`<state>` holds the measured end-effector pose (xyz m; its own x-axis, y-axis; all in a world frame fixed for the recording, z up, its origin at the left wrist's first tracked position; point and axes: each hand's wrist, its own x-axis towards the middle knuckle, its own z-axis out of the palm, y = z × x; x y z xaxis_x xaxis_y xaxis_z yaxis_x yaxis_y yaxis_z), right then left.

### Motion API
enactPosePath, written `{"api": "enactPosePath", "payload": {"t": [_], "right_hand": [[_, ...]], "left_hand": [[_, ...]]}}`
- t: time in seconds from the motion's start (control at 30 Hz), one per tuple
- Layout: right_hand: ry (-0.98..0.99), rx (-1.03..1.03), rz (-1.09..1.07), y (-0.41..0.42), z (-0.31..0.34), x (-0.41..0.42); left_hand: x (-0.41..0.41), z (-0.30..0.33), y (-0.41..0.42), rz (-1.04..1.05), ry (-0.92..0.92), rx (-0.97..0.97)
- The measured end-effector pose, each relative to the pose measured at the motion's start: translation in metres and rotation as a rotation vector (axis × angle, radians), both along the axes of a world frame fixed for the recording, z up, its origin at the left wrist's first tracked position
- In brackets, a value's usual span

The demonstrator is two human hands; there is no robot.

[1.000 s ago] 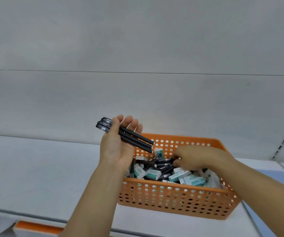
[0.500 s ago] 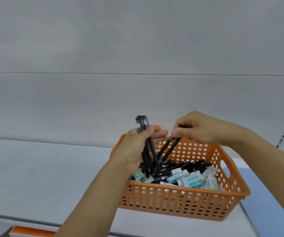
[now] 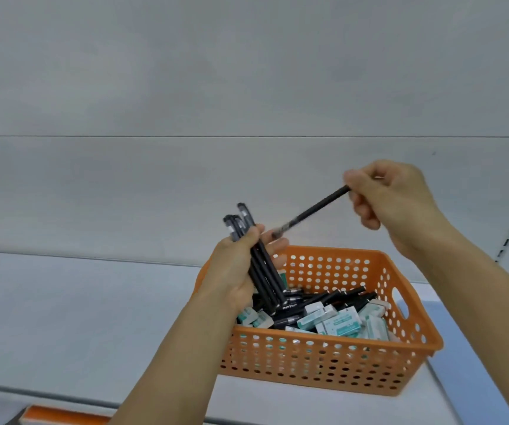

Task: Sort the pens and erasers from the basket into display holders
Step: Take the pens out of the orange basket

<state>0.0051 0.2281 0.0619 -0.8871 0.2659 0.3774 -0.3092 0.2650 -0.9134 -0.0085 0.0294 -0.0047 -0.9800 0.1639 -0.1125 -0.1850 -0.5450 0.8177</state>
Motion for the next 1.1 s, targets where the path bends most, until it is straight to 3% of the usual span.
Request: {"api": "enactPosePath", "payload": {"t": [0.13,0.33,0.37,0.43,0.53,0.6,0.73,0.83,0.9,1.1], "right_hand": [[0.030,-0.054,0.063,-0.008,-0.013,0.010],[-0.117,0.220,0.291,-0.034,-0.046,0.004],[-0.135,0.319,0.307,-0.032,-0.046,0.000],[-0.238,0.718,0.321,-0.021,-0.049,-0.011],[-0.605,1.348,0.451,-0.010,-0.067,-0.021],[-0.697,1.461,0.491,-0.012,-0.077,-0.020],[-0.482,1.442,0.439,-0.014,-0.070,-0.016],[-0.433,1.385,0.345,0.003,-0.053,-0.015],[-0.439,1.204,0.322,0.019,-0.040,-0.012],[-0.488,0.390,0.337,0.035,-0.036,0.008]], "left_hand": [[0.000,0.002,-0.001,0.018,-0.068,0.213],[0.000,0.005,0.001,0.097,-0.033,0.429],[0.000,0.005,-0.003,0.146,-0.030,0.437],[0.000,0.004,-0.013,0.209,-0.041,0.445],[0.003,0.003,-0.021,0.214,-0.048,0.431],[0.005,0.003,-0.021,0.205,-0.055,0.413],[0.006,0.000,-0.022,0.203,-0.076,0.400],[0.004,-0.002,-0.026,0.206,-0.083,0.400],[0.004,-0.002,-0.028,0.215,-0.084,0.402],[0.004,-0.007,-0.018,0.242,-0.111,0.403]]}}
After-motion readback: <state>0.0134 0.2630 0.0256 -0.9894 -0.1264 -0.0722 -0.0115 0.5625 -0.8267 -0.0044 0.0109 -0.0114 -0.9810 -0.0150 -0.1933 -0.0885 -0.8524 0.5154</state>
